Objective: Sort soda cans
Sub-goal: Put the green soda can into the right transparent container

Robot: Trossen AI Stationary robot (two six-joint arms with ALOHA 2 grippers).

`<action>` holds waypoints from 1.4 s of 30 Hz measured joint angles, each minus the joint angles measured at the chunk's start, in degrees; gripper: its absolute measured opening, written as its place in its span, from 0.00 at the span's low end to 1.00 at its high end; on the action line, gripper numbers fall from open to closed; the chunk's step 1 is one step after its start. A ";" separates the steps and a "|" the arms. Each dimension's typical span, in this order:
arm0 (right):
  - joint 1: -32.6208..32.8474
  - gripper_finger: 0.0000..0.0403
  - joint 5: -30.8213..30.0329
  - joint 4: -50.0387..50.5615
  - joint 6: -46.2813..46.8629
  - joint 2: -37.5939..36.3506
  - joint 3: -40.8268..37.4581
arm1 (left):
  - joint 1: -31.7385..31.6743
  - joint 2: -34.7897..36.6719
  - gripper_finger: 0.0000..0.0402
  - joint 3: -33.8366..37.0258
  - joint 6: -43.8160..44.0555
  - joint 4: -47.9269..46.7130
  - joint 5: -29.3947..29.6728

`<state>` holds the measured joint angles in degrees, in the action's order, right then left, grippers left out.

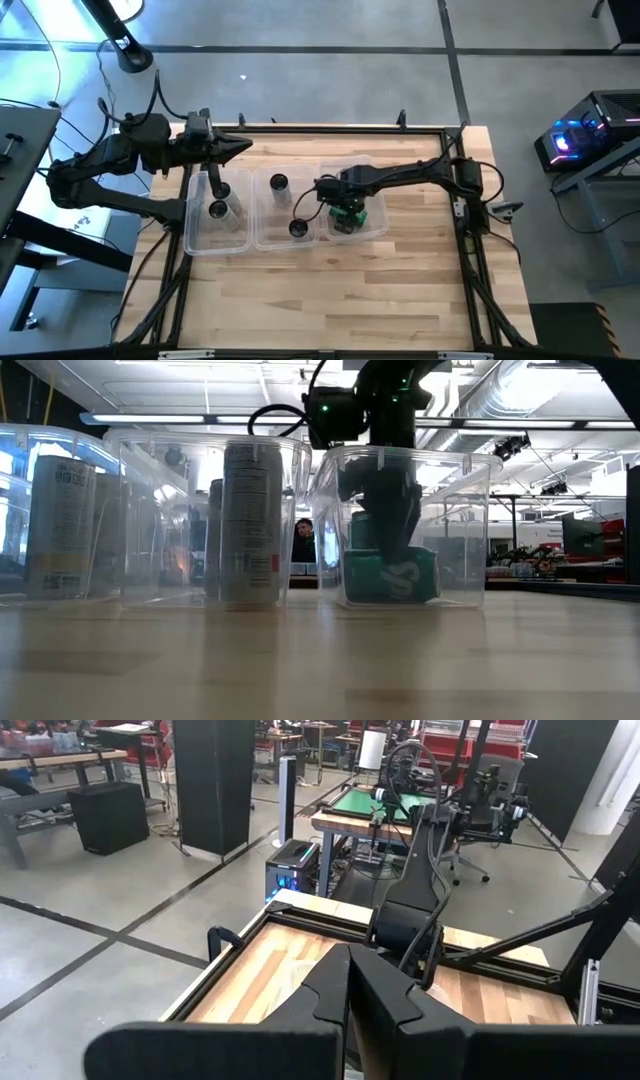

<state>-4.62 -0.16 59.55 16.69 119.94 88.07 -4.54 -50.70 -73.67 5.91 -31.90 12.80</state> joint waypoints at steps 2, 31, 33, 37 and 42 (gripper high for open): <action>0.33 0.71 -0.10 -0.35 0.01 0.00 -0.12 | 0.00 0.00 0.00 0.00 0.01 0.00 0.01; -0.41 0.70 -0.04 5.43 2.12 -13.37 0.81 | 0.00 0.00 0.00 0.00 1.92 0.08 -0.26; -0.95 0.70 0.18 6.17 3.51 -16.94 0.98 | 0.00 0.00 0.00 0.00 1.90 0.09 -0.14; -1.94 0.70 -1.93 1.53 6.28 -20.13 0.76 | 0.00 -0.01 0.00 0.00 1.92 0.10 -0.02; -4.22 0.70 -6.11 -4.97 7.05 -18.83 0.98 | 0.00 -0.02 0.00 0.00 2.44 0.11 0.53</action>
<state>-8.83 -6.28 54.58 23.75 101.10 89.05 -4.54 -50.72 -73.67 8.35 -31.79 13.33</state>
